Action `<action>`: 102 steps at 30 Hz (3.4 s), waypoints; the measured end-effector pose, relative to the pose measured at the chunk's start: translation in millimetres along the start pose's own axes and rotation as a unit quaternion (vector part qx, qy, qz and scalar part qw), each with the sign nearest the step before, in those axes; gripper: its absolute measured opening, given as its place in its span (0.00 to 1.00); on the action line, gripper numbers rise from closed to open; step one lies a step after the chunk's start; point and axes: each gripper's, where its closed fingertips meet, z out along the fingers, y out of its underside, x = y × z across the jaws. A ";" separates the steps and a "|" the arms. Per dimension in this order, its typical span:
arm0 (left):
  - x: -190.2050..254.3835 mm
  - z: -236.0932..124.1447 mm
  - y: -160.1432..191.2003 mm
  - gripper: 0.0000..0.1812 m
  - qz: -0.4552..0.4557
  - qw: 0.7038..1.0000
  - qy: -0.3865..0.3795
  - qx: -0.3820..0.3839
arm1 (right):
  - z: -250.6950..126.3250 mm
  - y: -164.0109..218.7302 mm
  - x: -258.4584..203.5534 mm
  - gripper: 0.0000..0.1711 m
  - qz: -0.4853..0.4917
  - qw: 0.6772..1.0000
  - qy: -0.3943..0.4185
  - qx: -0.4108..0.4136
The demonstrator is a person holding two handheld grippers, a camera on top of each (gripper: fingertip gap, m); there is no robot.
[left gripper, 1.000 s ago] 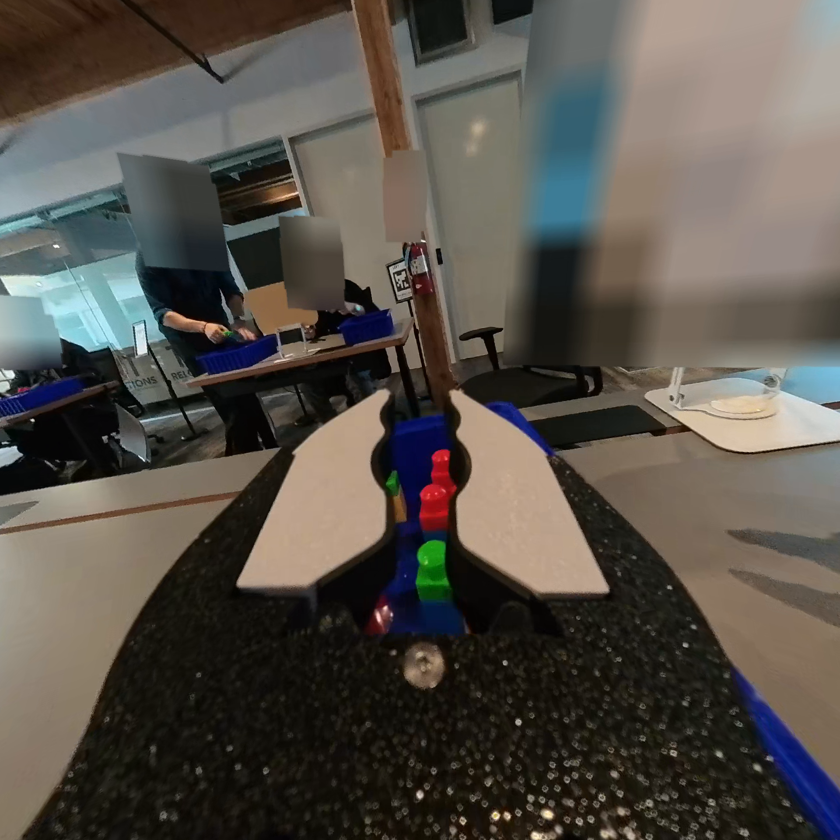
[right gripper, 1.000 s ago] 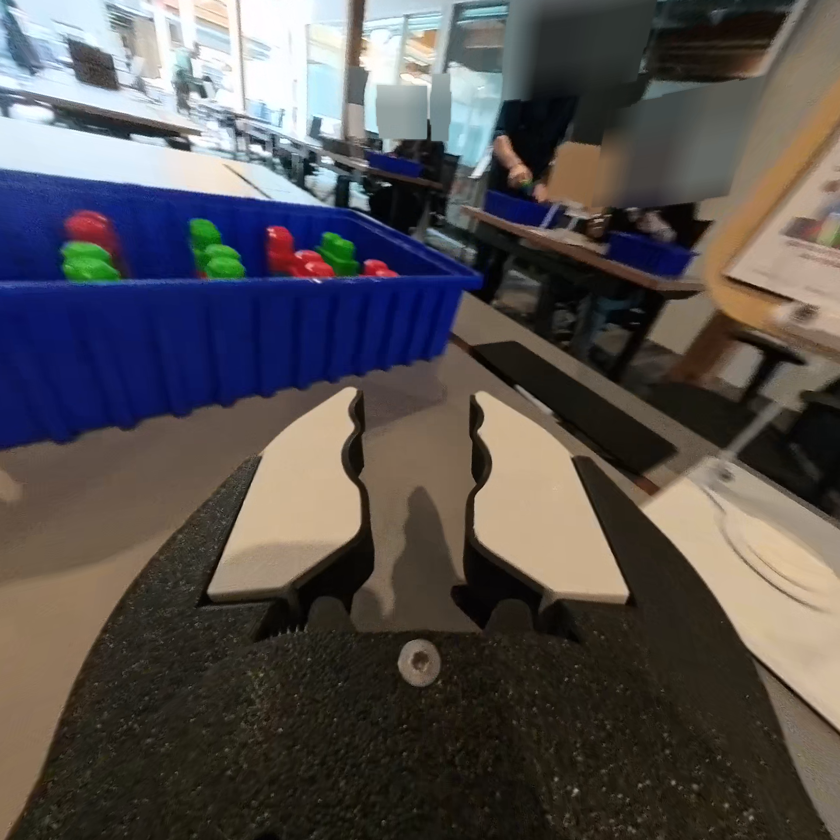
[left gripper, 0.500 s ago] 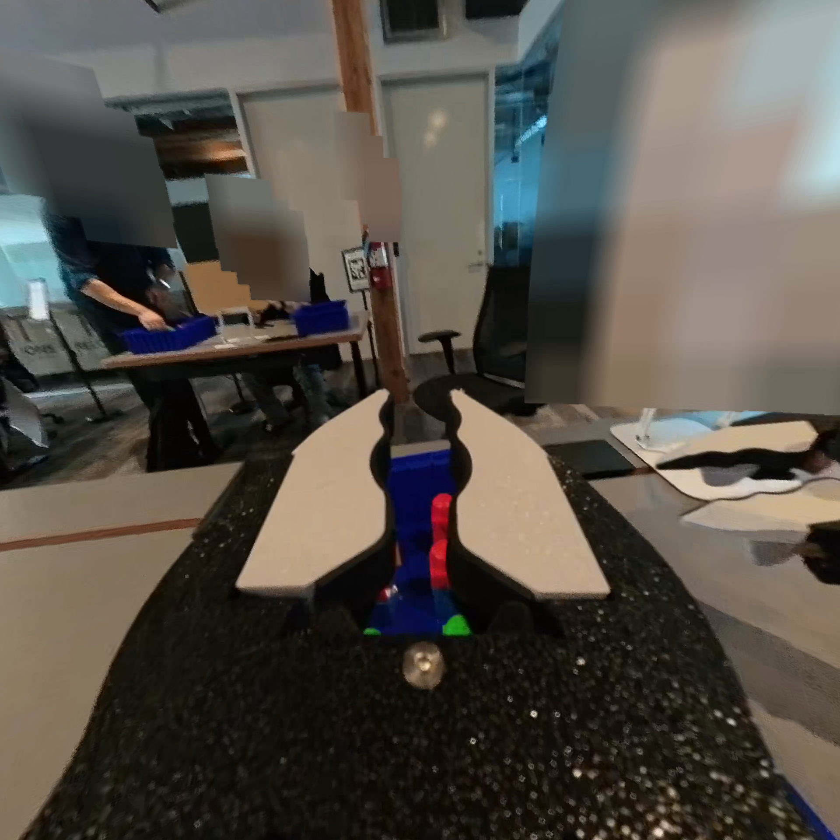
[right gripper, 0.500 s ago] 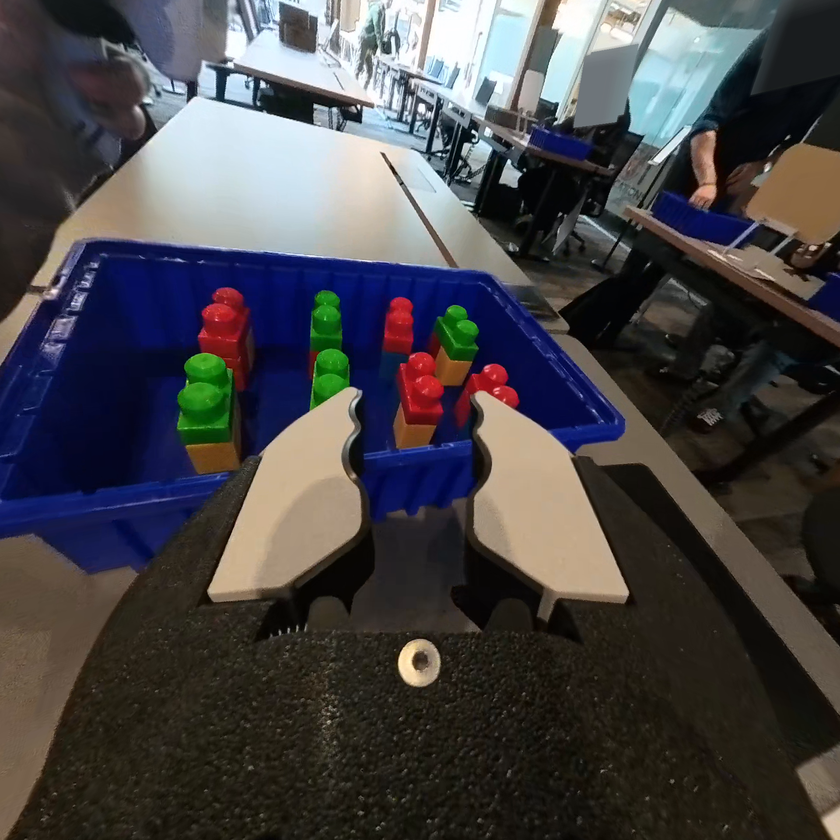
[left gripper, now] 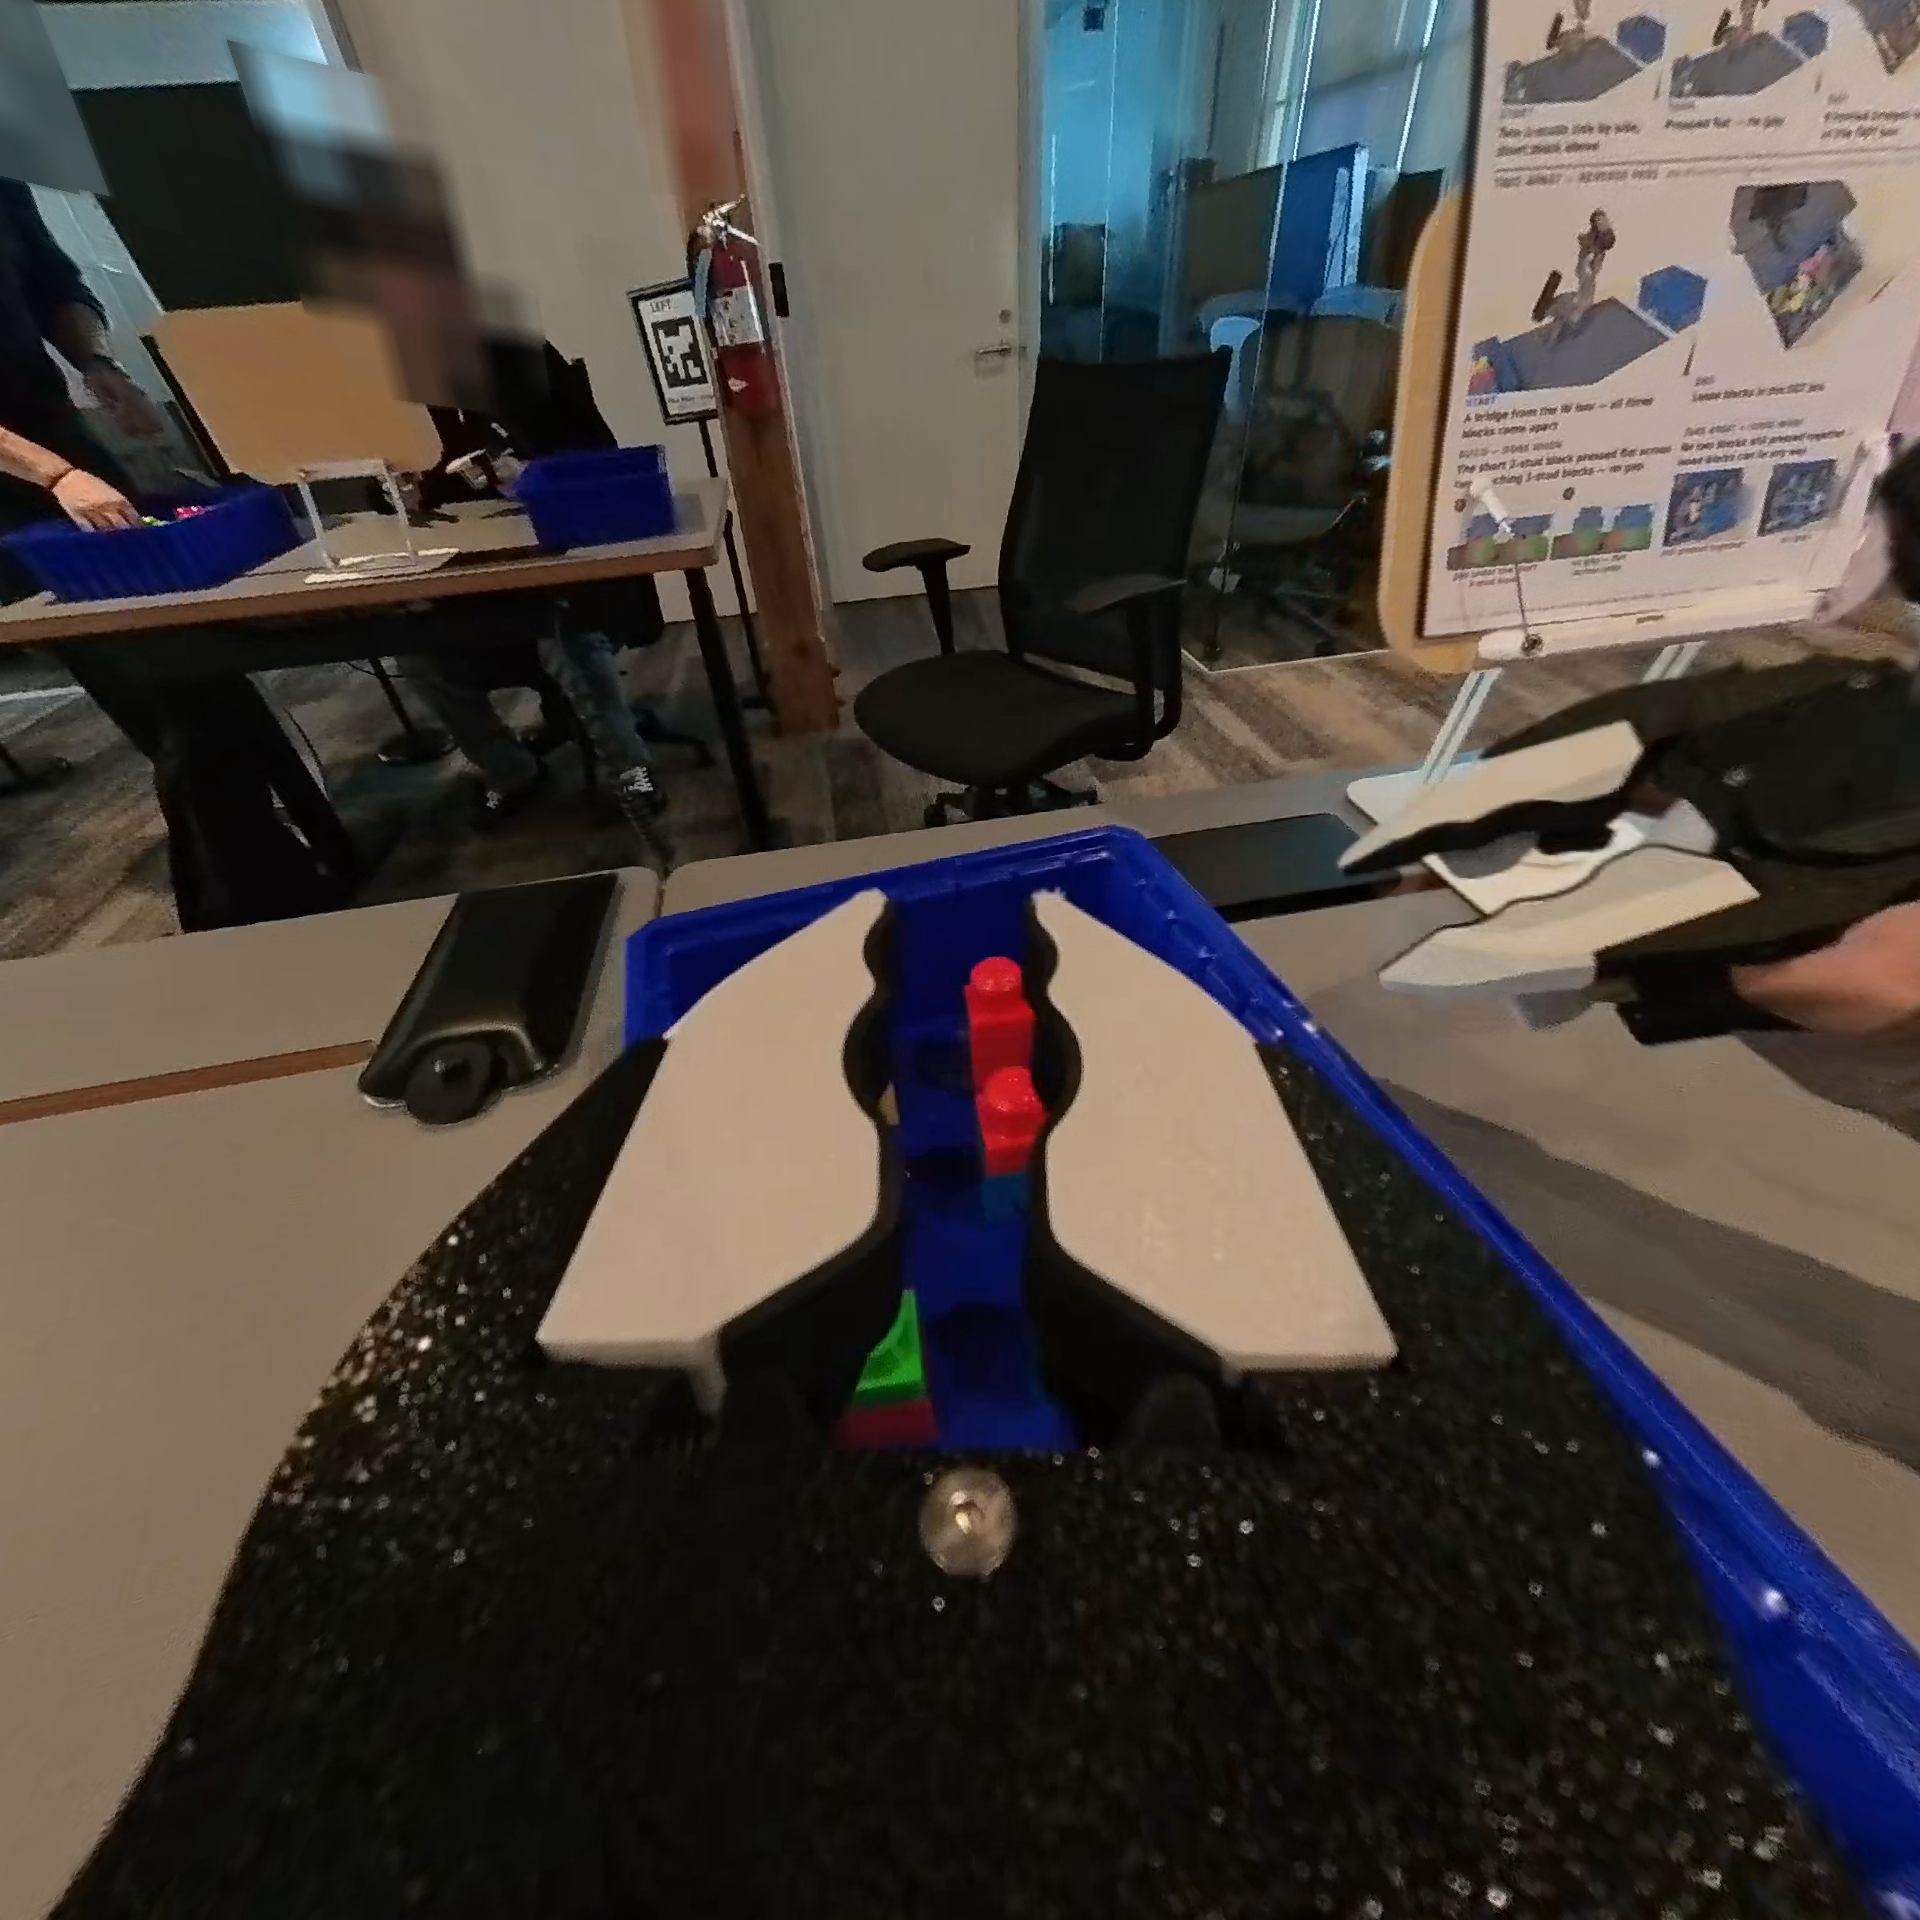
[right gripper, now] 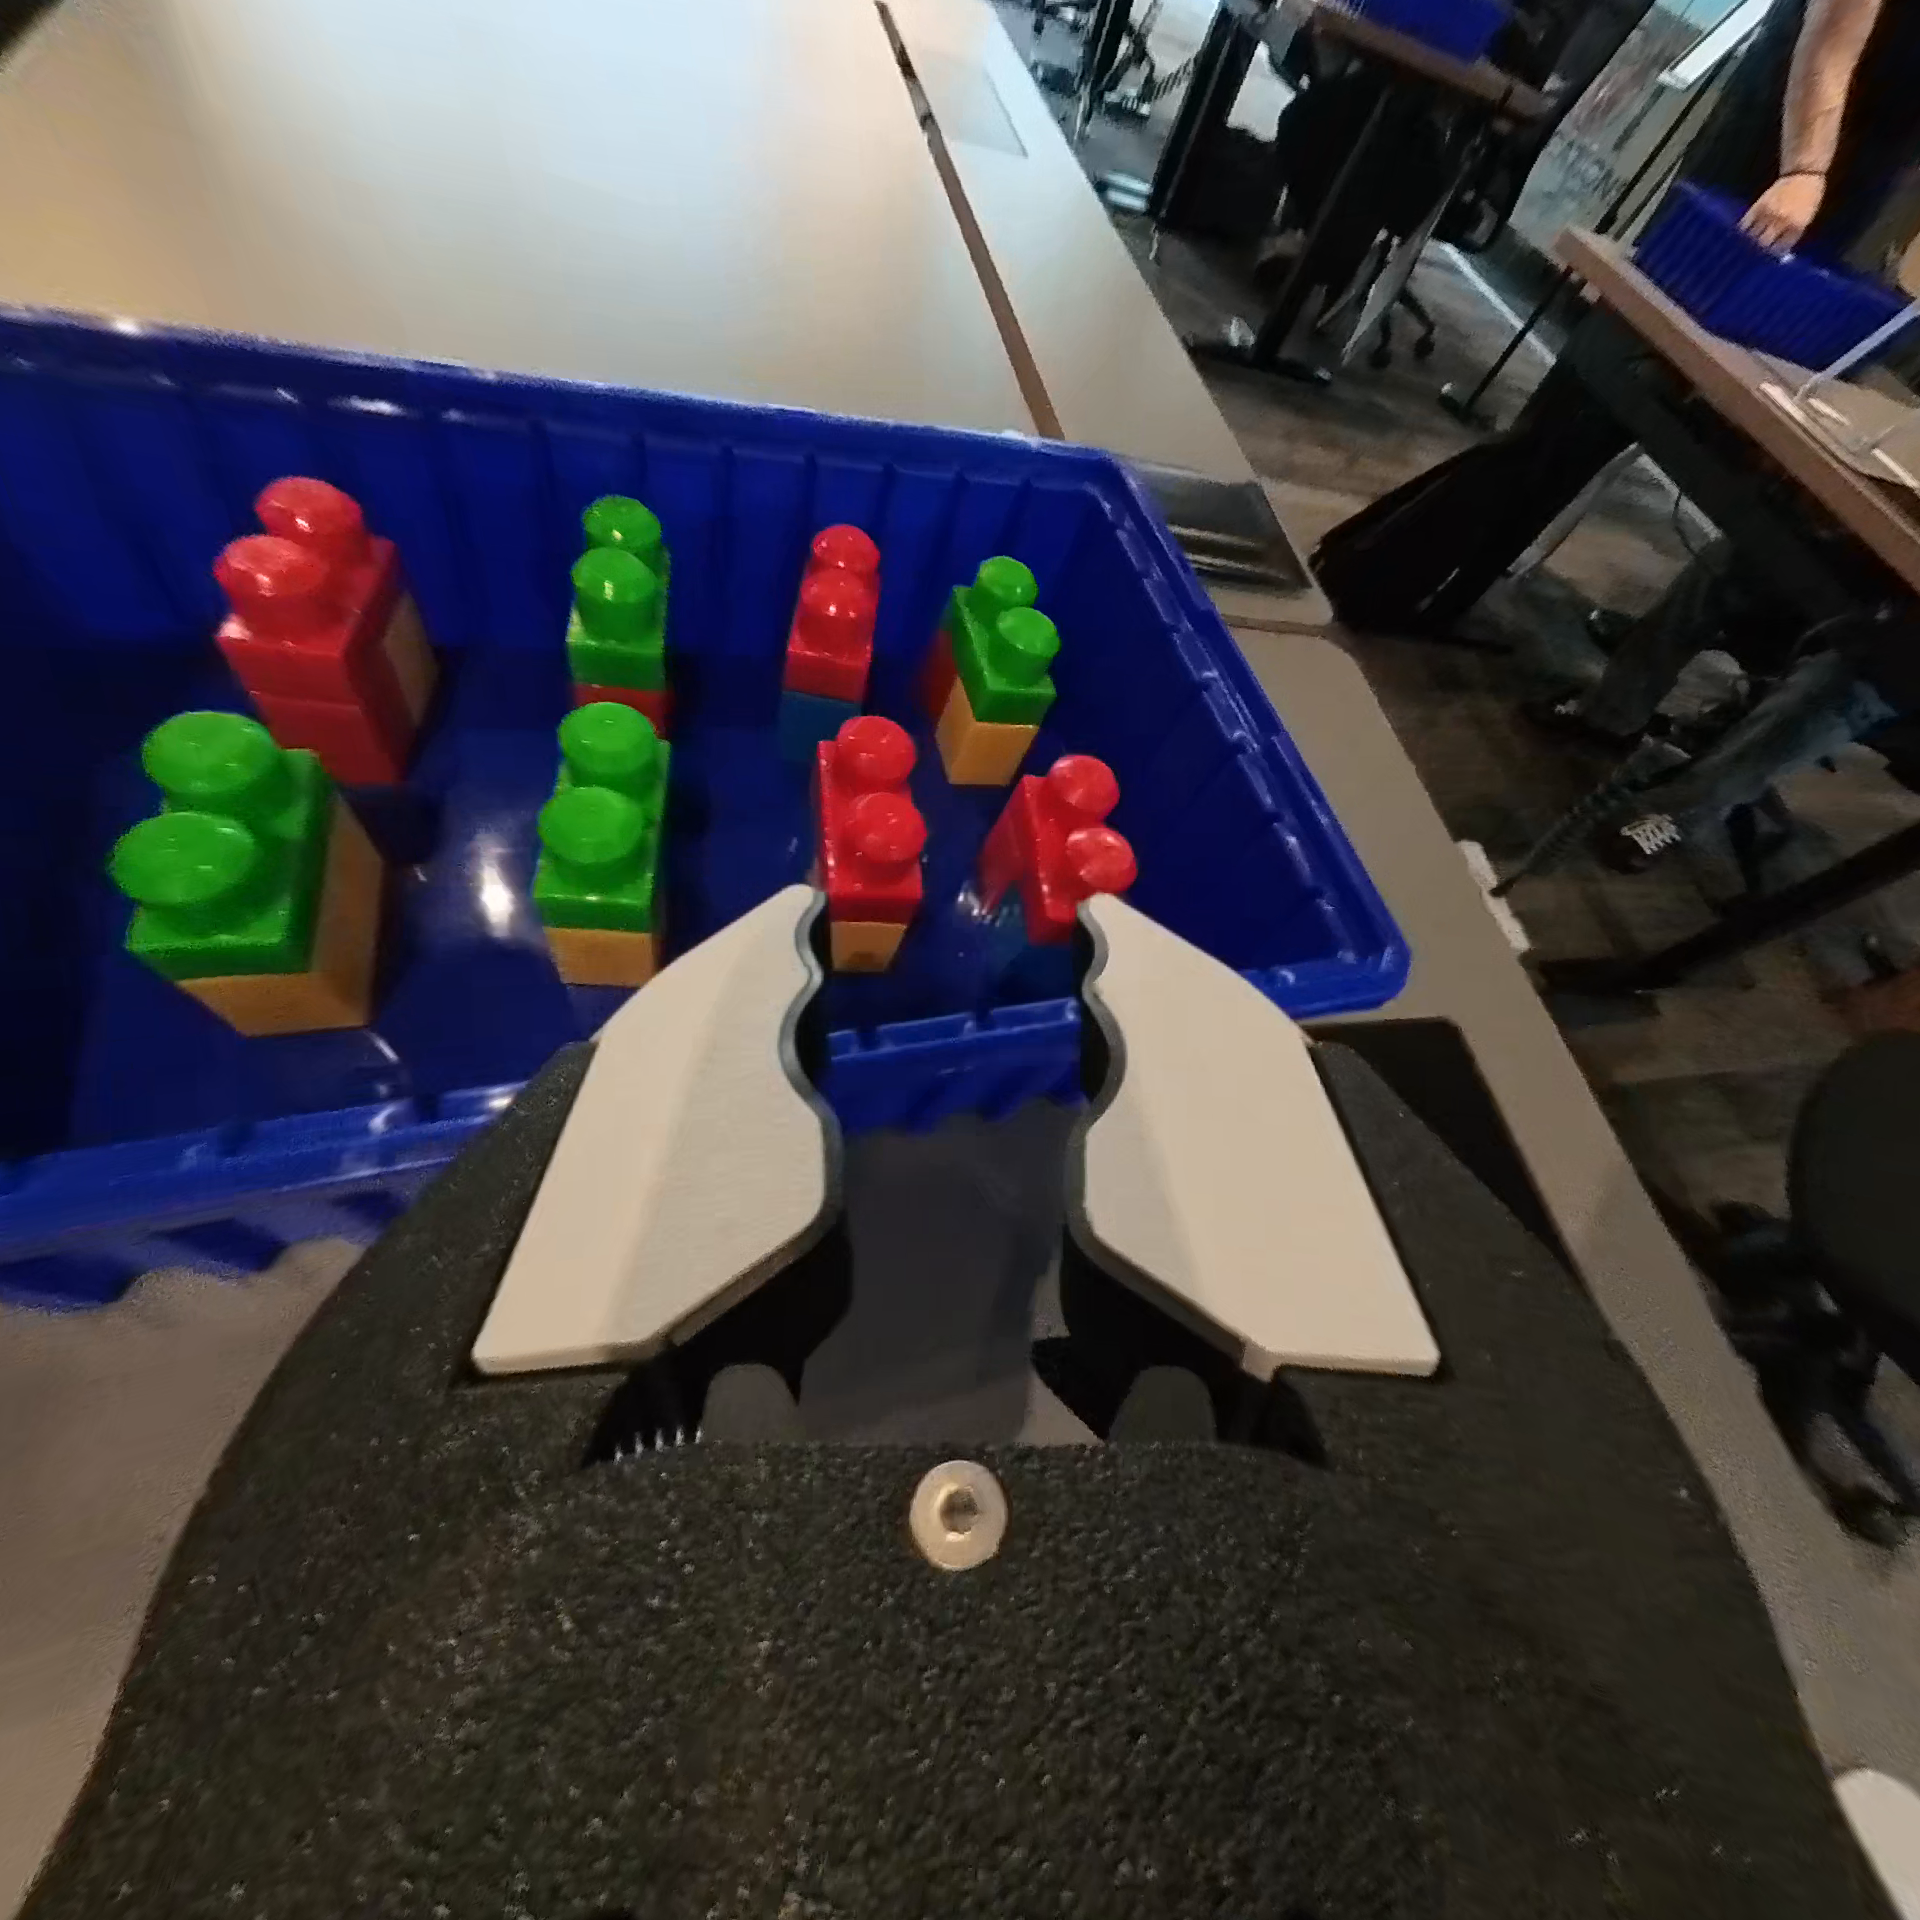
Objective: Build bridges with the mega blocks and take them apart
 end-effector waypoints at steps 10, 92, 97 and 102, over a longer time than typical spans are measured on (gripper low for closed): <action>-26.5 -2.2 26.3 0.12 -0.018 0.999 -0.005 -0.039 | 58.2 -10.7 36.7 0.26 -0.060 0.992 -0.052 -0.096; 18.6 11.8 16.1 0.12 0.056 0.996 0.036 -0.055 | -86.8 29.5 16.5 0.21 0.061 0.992 -0.043 -0.101; 41.6 13.0 10.4 0.11 0.094 0.993 0.039 -0.067 | -149.6 70.3 -12.2 0.21 0.133 0.987 -0.021 -0.085; 73.0 11.6 3.1 0.11 0.143 0.986 0.046 -0.076 | -181.6 90.9 -22.7 0.21 0.154 0.985 -0.011 -0.081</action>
